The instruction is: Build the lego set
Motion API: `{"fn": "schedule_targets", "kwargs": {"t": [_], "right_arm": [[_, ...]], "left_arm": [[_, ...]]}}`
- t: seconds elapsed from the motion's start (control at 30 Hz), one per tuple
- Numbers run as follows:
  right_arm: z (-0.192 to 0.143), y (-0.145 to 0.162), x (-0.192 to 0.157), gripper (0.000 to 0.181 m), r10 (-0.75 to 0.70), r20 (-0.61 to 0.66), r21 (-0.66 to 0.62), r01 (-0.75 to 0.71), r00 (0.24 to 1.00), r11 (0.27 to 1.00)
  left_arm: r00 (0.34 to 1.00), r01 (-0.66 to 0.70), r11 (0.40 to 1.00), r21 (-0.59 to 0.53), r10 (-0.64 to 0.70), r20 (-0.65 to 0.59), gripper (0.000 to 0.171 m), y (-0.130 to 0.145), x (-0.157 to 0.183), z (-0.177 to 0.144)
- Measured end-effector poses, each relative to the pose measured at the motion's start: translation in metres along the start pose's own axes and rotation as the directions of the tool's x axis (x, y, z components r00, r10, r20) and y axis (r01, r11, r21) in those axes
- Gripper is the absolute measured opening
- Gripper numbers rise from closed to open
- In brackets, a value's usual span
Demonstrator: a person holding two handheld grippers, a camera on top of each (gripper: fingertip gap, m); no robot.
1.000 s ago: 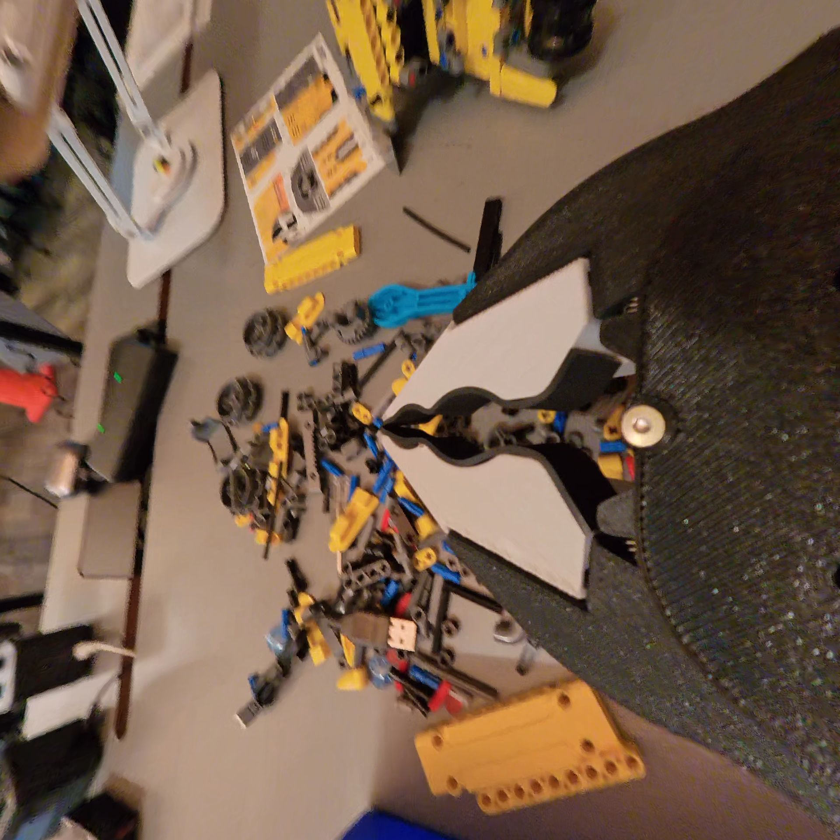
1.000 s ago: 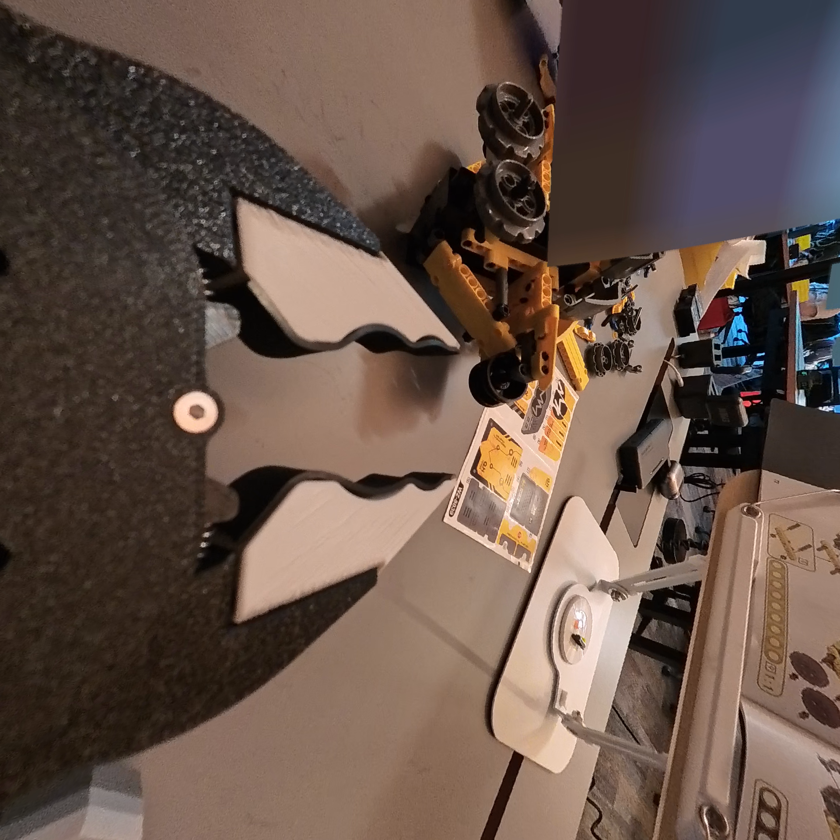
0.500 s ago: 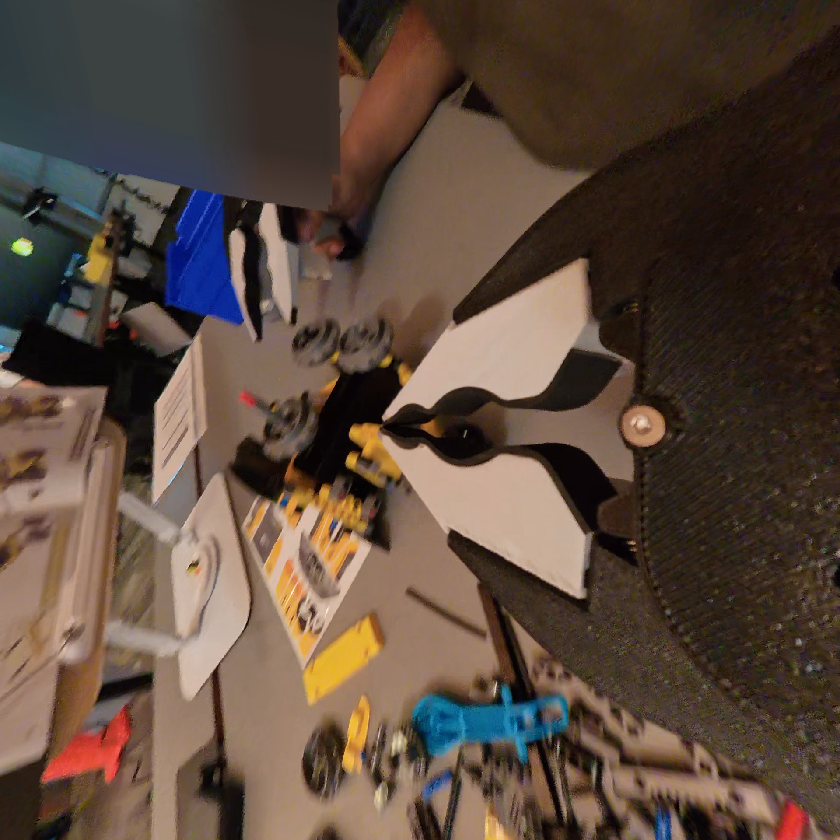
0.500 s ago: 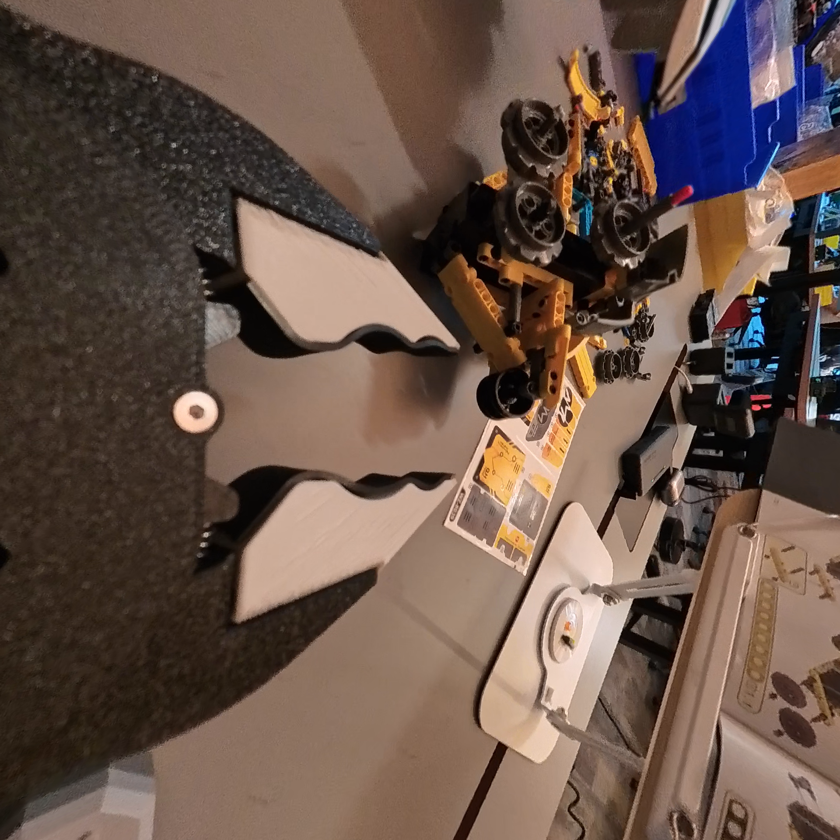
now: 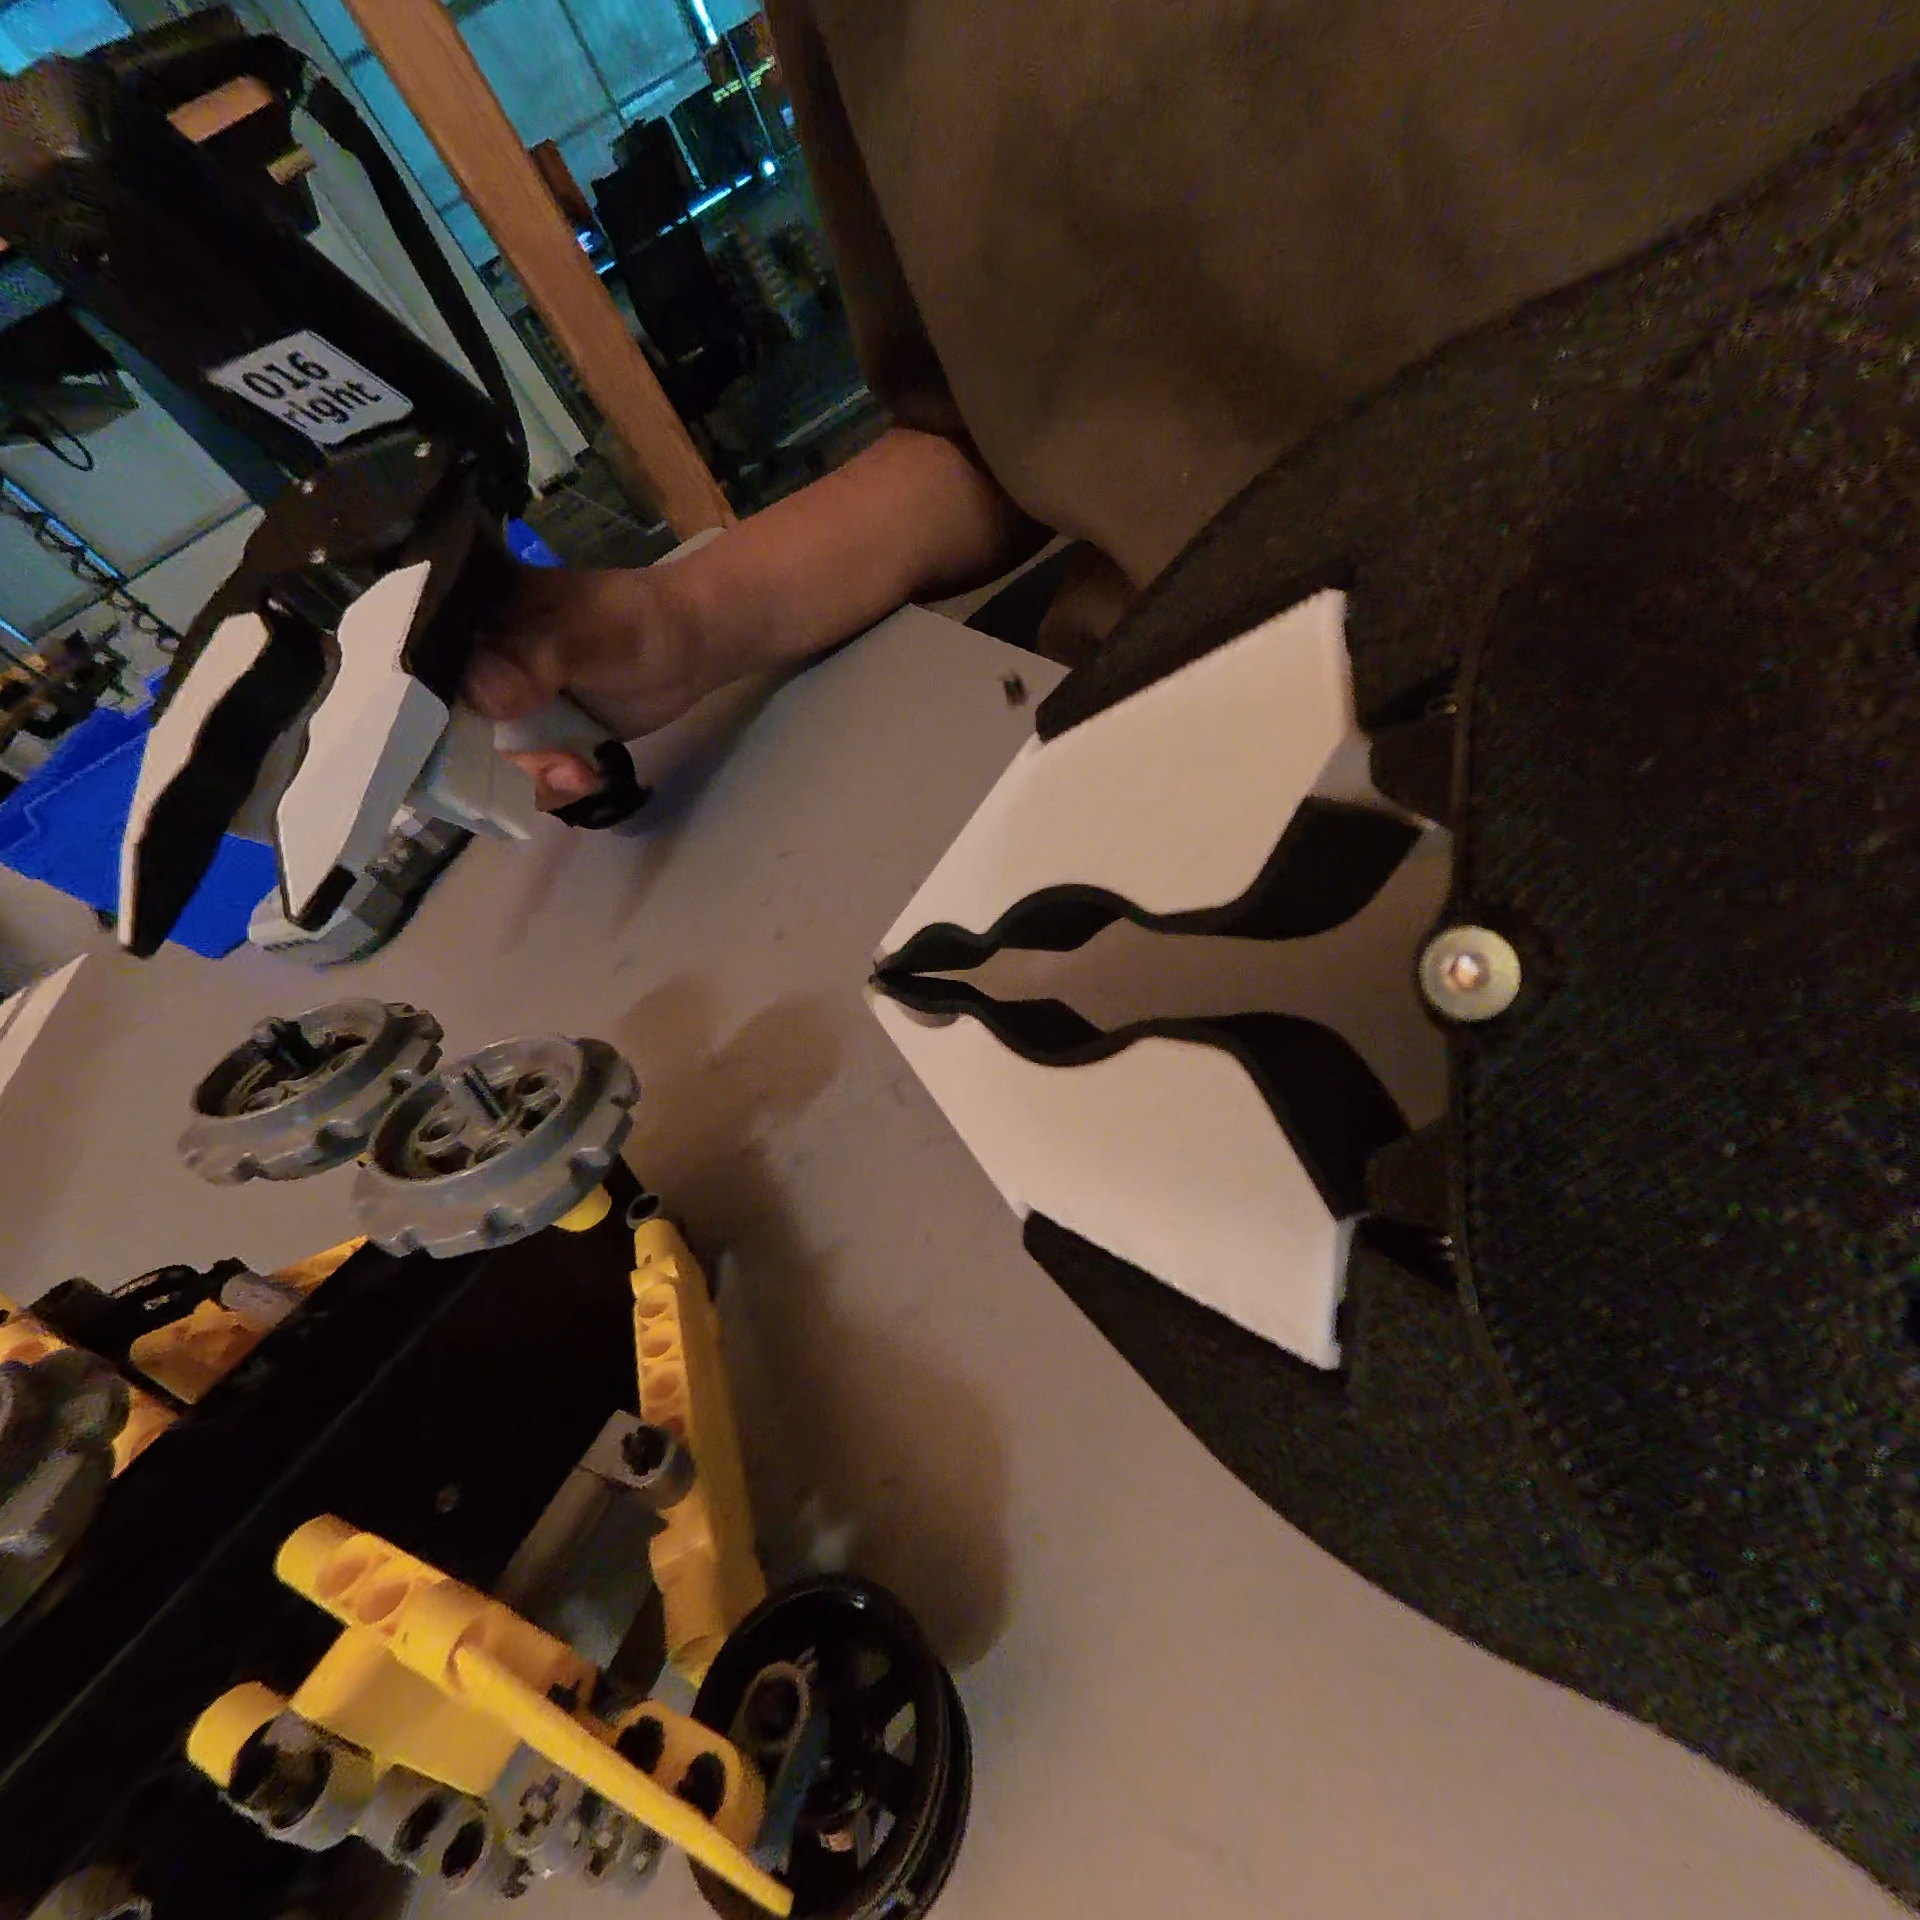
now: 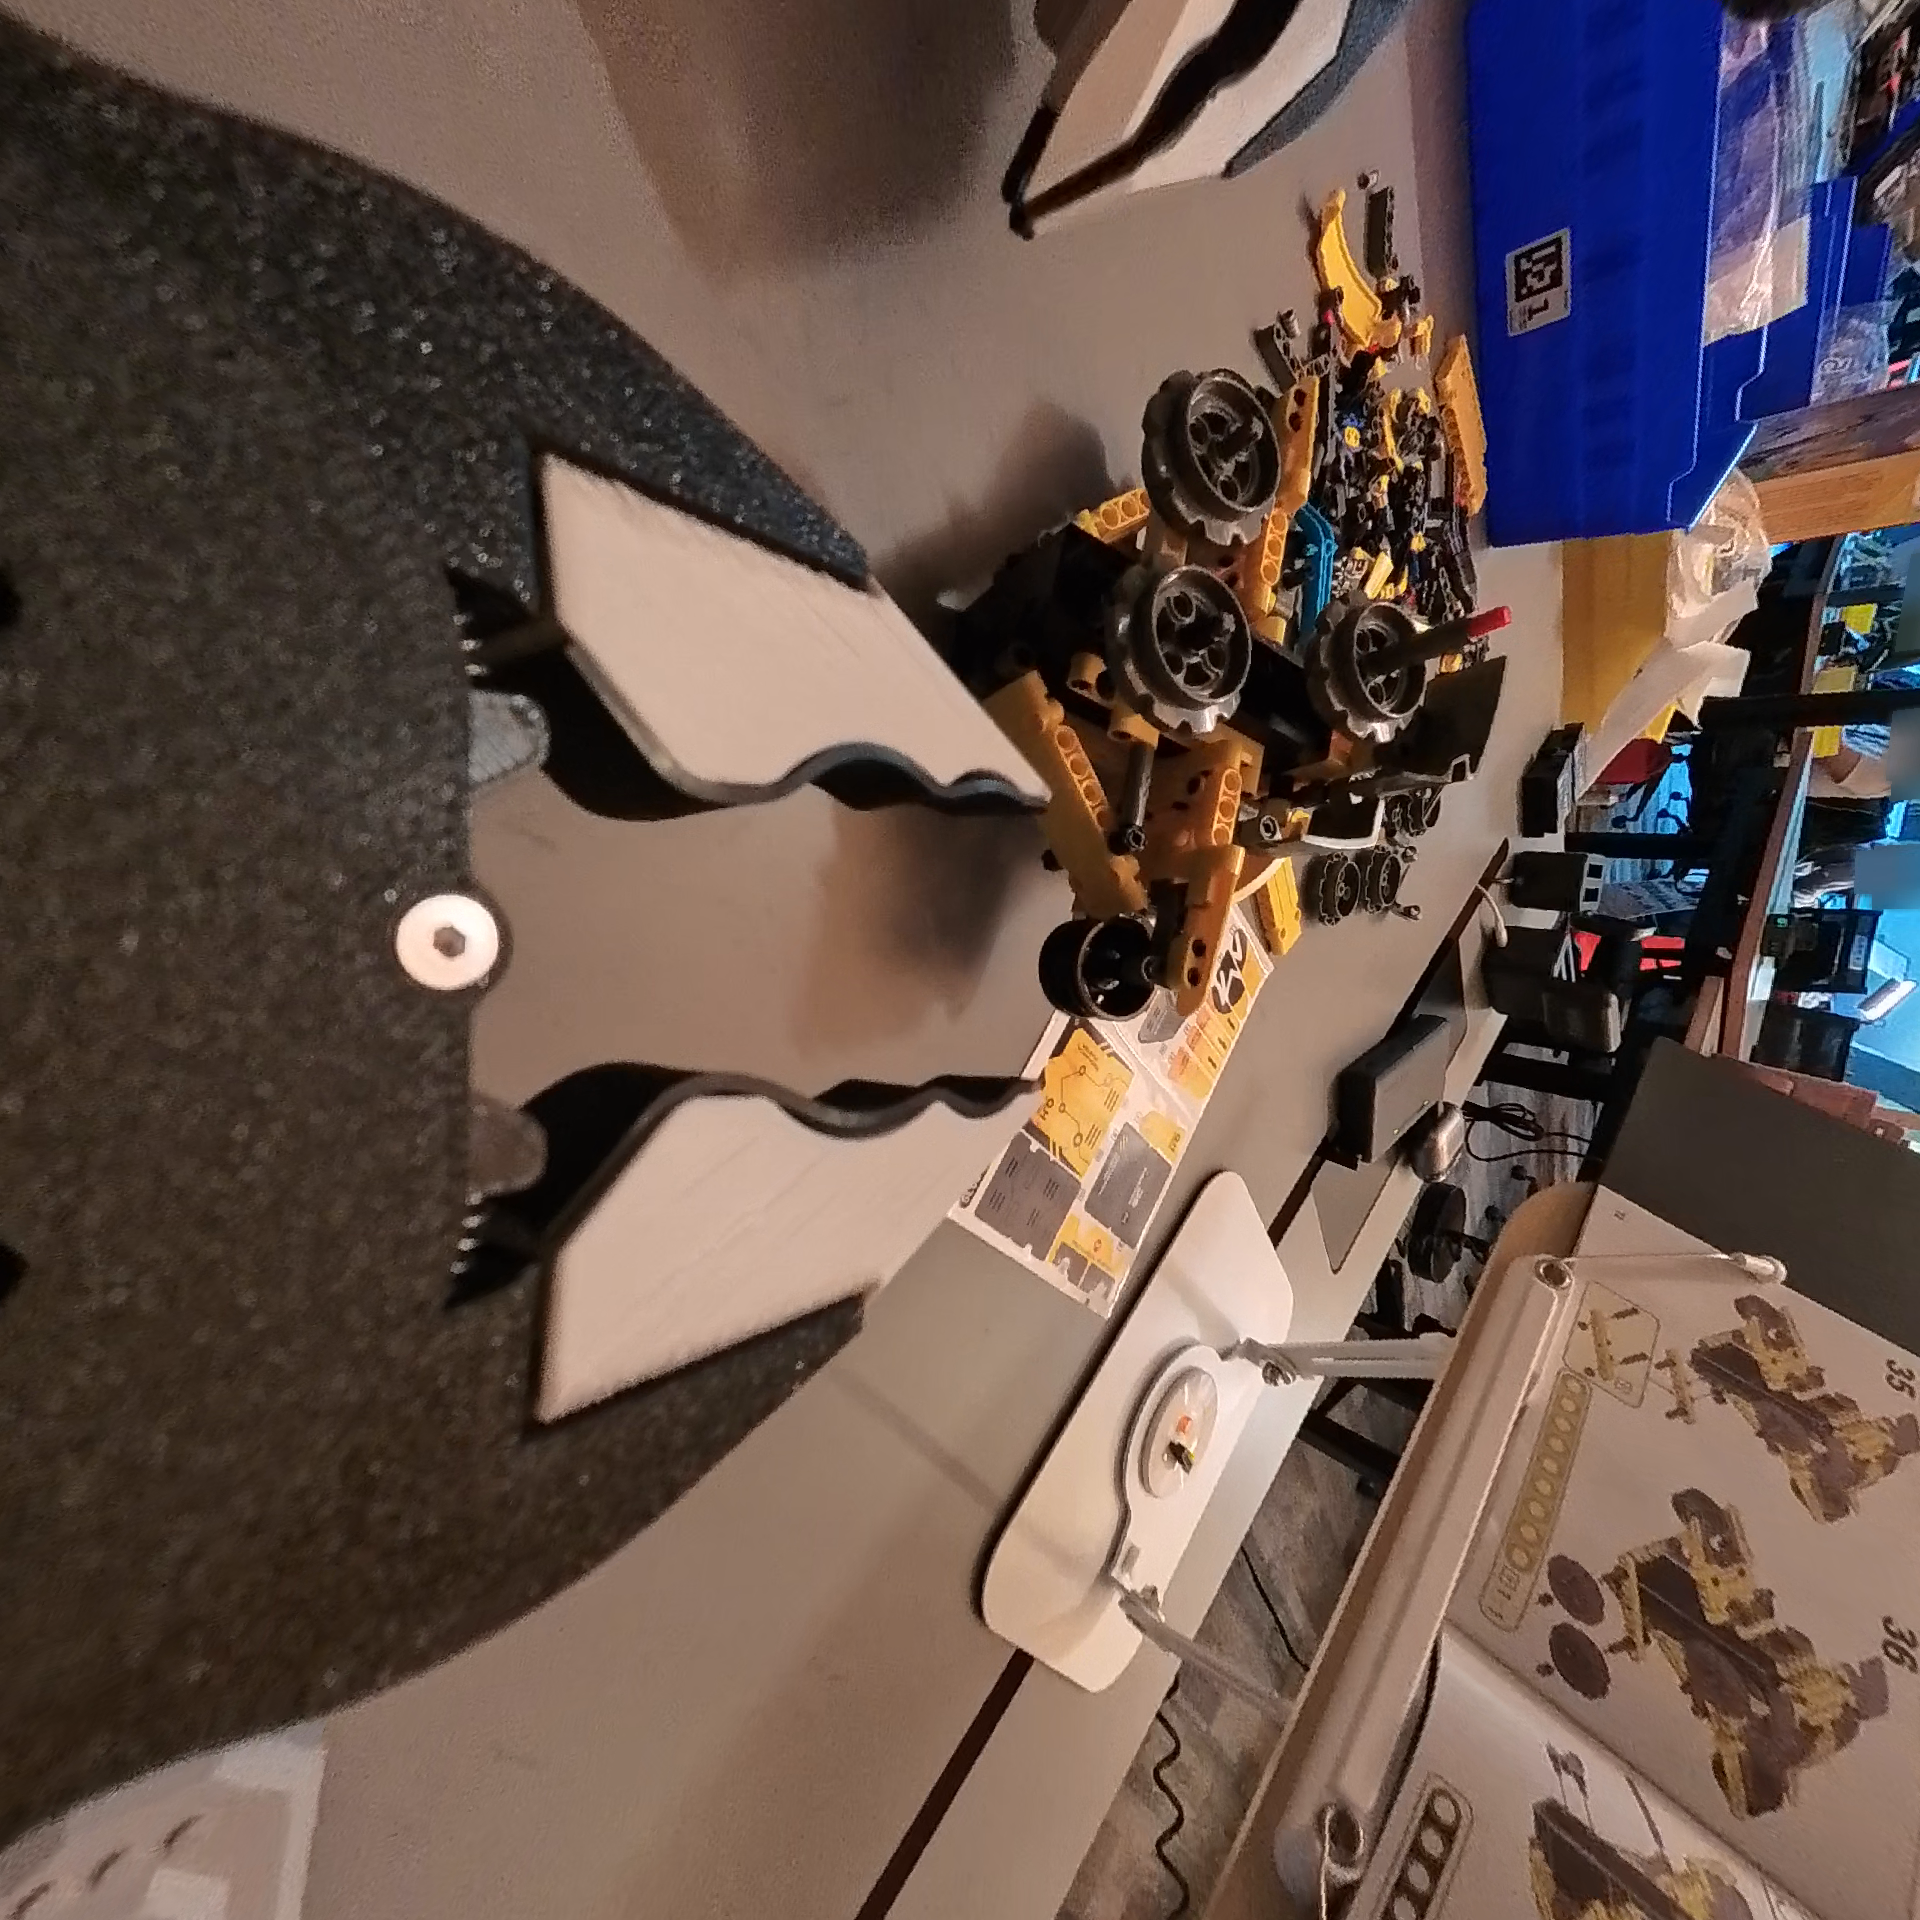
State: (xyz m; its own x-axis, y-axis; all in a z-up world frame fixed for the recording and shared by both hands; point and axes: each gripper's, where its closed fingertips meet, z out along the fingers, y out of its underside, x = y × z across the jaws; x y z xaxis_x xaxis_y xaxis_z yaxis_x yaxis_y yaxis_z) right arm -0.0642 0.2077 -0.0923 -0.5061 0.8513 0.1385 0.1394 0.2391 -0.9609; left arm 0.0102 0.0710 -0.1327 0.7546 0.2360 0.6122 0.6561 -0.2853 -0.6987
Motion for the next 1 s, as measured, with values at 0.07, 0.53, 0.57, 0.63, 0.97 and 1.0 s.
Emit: {"fn": "schedule_targets", "kwargs": {"t": [0.07, 0.53, 0.57, 0.63, 0.97, 1.0], "right_arm": [[-0.002, 0.0, 0.002, 0.049, -0.001, -0.009, 0.004, 0.001, 1.0, 1.0], [-0.032, -0.01, 0.058, 0.046, 0.123, -0.145, 0.114, -0.107, 0.982, 0.988], [-0.031, -0.007, 0.06, 0.046, 0.098, -0.158, 0.093, -0.084, 0.982, 0.992], [-0.028, 0.001, 0.065, 0.044, 0.013, -0.201, 0.028, -0.008, 0.98, 1.0], [-0.028, 0.006, 0.088, 0.022, -0.533, -0.403, -0.308, 0.439, 0.744, 0.844], [-0.03, 0.002, 0.09, 0.019, -0.559, -0.417, -0.317, 0.462, 0.717, 0.829]], "left_arm": [[1.0, -0.007, 1.0, 0.008, 0.007, -0.009, 0.0, -0.001, 0.004, -0.001], [0.986, -0.16, 0.97, 0.184, 0.165, -0.013, 0.003, -0.009, 0.023, 0.011], [0.987, -0.157, 0.968, 0.198, 0.163, -0.015, 0.004, -0.011, 0.024, 0.01], [0.987, -0.143, 0.957, 0.251, 0.156, -0.032, 0.008, -0.018, 0.026, 0.007], [0.877, -0.479, 0.768, 0.425, 0.395, 0.273, 0.01, -0.037, 0.04, -0.02], [0.831, -0.553, 0.736, 0.391, 0.448, 0.331, 0.01, -0.034, 0.044, -0.016]]}}
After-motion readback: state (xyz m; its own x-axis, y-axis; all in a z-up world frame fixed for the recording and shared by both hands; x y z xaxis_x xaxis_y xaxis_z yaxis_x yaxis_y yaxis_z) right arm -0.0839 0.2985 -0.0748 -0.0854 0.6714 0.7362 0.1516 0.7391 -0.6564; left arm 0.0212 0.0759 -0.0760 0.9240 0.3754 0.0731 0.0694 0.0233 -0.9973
